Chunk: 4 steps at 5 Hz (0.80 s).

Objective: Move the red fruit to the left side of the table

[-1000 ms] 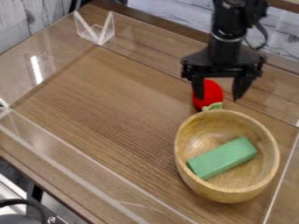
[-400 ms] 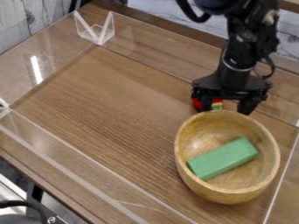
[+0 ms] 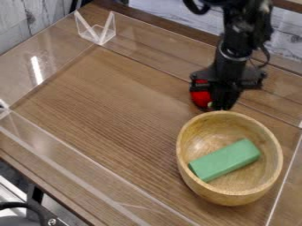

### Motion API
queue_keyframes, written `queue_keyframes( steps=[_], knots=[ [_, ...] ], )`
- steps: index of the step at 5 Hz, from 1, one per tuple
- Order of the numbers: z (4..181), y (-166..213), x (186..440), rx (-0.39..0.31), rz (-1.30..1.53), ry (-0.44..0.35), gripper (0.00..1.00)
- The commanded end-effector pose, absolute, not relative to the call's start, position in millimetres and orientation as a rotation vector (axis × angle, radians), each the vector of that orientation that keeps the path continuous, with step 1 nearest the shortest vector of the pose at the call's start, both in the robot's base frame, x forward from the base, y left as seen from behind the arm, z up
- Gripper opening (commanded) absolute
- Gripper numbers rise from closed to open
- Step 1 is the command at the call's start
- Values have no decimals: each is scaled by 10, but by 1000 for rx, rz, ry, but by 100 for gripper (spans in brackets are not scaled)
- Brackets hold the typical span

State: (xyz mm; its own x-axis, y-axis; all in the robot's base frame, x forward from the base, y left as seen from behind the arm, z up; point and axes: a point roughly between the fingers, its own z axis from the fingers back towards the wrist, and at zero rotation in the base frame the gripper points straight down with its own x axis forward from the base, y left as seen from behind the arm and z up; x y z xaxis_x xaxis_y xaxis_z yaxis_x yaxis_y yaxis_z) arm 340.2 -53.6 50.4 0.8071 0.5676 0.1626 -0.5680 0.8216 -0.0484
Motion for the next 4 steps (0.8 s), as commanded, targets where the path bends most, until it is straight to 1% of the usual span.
queue_keyframes(
  steps=[1,2,3,4],
  knots=[
    [1118,-374,3576,-85,651,-268,0],
    [1328,-78,3656,-97,802,-310,0],
    [1285,144,3721,-85,873,-314,0],
    [1132,344,3758,-59,876,-313,0]
  ],
)
